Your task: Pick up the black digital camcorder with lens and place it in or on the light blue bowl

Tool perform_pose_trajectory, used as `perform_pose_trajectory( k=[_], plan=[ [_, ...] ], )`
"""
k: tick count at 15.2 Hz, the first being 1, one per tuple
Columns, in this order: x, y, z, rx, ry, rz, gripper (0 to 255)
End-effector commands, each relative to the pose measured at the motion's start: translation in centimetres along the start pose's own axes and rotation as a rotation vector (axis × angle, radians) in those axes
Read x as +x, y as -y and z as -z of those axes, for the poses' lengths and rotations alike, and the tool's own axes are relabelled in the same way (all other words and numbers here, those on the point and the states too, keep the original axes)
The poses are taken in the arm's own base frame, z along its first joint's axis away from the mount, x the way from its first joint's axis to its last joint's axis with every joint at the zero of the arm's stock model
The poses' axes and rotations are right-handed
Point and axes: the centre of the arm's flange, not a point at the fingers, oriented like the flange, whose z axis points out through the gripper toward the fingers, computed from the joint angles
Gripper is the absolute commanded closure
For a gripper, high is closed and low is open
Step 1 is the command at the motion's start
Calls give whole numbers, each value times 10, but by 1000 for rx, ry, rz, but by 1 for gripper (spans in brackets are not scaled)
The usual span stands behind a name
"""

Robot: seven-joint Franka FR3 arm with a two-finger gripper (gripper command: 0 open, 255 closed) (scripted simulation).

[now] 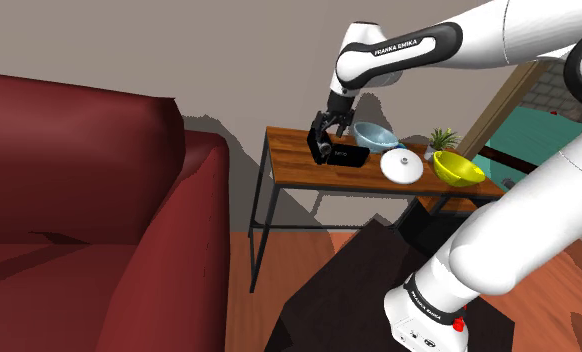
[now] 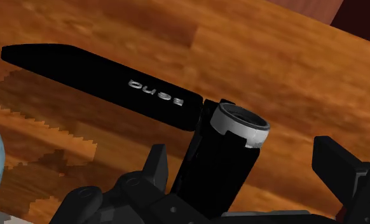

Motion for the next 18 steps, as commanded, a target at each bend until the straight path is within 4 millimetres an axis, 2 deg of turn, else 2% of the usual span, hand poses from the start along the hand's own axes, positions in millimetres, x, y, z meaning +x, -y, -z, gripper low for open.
perform_pose_trajectory(
  k=[1, 6, 14, 15, 18],
  plan=[
    [3, -2, -11, -1, -3, -1, 0],
    [3, -2, -41, -1, -3, -1, 0],
    [3, -2, -41, -1, -3, -1, 0],
    [3, -2, -41, -1, -3, -1, 255],
    [3, -2, -41, -1, -3, -1, 255]
  ],
)
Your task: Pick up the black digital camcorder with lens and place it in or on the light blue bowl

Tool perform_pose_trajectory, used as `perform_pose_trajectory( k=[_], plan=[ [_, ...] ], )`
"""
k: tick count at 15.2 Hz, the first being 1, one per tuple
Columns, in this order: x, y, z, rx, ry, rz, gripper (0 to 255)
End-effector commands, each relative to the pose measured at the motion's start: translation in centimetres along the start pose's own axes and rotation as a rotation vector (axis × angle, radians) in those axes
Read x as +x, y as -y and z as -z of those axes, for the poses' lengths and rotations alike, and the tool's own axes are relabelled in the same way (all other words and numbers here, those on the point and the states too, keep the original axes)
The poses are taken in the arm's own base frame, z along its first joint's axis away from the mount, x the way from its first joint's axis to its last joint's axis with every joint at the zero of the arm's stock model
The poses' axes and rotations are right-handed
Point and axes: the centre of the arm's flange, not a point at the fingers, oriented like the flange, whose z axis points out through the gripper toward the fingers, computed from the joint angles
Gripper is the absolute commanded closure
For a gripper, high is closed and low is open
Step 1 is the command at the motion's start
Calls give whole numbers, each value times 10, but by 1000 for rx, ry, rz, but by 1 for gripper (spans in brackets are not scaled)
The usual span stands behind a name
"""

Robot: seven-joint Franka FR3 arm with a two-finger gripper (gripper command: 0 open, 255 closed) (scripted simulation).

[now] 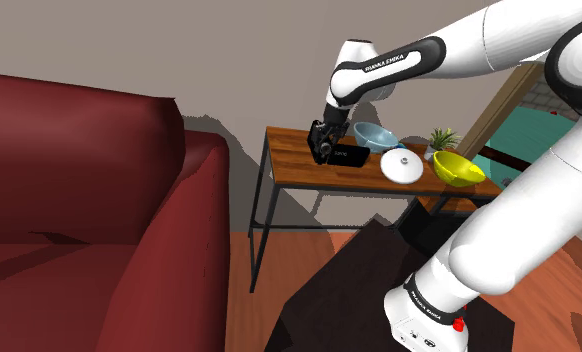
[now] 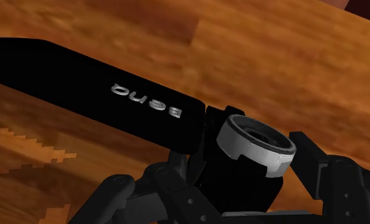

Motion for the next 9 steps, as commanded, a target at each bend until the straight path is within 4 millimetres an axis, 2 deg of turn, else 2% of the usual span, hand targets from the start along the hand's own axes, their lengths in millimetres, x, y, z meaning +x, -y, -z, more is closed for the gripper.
perform_pose_trajectory(
  k=[1, 6, 9],
  plan=[
    [0, 0, 0, 0, 1, -1, 255],
    [0, 0, 0, 0, 1, 0, 255],
    [0, -1, 16, 0, 1, 0, 255]
  ],
)
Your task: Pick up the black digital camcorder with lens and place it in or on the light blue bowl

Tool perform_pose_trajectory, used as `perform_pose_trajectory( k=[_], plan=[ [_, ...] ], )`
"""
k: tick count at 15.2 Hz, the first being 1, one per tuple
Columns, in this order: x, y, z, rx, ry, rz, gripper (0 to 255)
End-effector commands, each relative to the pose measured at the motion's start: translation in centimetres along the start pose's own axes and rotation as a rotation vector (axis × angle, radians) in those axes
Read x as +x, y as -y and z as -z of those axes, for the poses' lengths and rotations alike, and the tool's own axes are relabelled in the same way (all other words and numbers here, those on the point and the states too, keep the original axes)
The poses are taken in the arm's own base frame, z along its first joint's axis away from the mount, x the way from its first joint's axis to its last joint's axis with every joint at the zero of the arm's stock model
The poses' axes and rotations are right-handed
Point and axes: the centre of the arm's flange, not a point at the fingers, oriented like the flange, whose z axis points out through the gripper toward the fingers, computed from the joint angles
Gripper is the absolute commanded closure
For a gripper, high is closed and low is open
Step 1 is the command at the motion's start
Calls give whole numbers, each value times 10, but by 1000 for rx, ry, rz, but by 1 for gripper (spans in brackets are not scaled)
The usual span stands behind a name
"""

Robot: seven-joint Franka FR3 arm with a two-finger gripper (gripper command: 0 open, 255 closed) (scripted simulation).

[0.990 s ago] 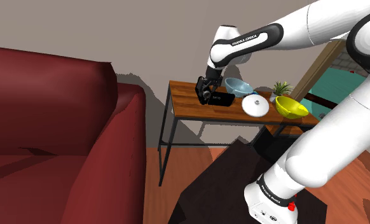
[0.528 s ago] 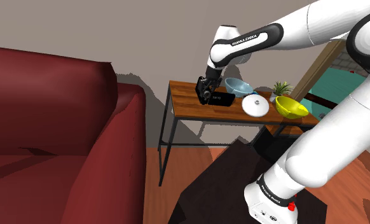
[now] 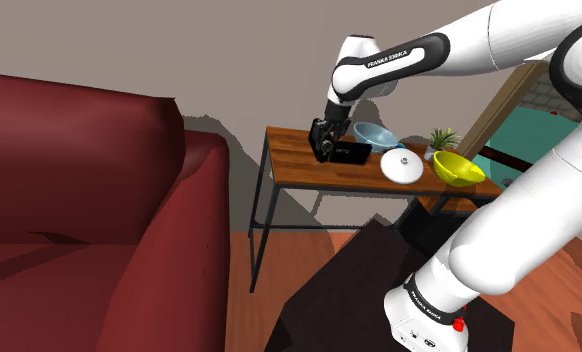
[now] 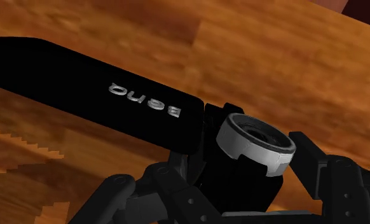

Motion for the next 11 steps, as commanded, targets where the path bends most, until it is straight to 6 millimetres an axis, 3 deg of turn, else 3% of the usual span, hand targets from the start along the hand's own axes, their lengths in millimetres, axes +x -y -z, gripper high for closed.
perform_pose_trajectory(
  k=[1, 11],
  plan=[
    [0, 0, 10, 0, -1, 0, 255],
    [0, -2, 63, 0, -1, 0, 255]
  ],
)
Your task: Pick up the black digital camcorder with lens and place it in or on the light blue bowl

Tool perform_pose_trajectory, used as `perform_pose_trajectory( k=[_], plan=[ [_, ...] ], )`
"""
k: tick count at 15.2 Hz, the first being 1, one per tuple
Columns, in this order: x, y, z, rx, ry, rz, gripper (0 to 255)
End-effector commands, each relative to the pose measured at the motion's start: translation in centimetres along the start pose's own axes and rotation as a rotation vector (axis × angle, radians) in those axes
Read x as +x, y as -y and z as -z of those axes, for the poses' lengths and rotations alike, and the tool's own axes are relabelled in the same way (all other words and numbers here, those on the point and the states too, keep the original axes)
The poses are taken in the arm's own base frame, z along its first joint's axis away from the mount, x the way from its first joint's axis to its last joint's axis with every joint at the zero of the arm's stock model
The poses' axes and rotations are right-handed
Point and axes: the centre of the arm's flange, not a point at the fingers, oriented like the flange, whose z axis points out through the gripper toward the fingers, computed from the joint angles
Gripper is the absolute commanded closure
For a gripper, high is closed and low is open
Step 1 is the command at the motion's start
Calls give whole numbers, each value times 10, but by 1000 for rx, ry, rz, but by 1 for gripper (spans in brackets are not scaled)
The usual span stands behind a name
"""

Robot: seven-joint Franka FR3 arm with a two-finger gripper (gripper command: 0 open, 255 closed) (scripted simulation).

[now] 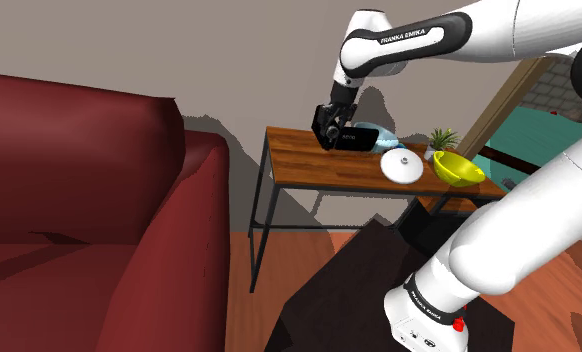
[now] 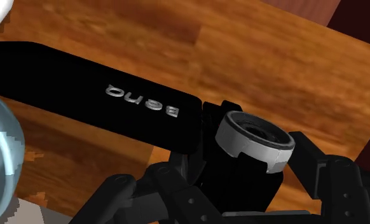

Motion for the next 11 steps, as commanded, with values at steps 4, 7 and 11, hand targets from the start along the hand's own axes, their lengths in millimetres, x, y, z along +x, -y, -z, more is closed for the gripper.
perform_pose_trajectory(
  k=[4, 7, 11],
  plan=[
    [2, -1, 27, 0, -1, 0, 255],
    [2, -2, 43, 0, -1, 0, 255],
    [2, -3, 64, 0, -1, 0, 255]
  ],
)
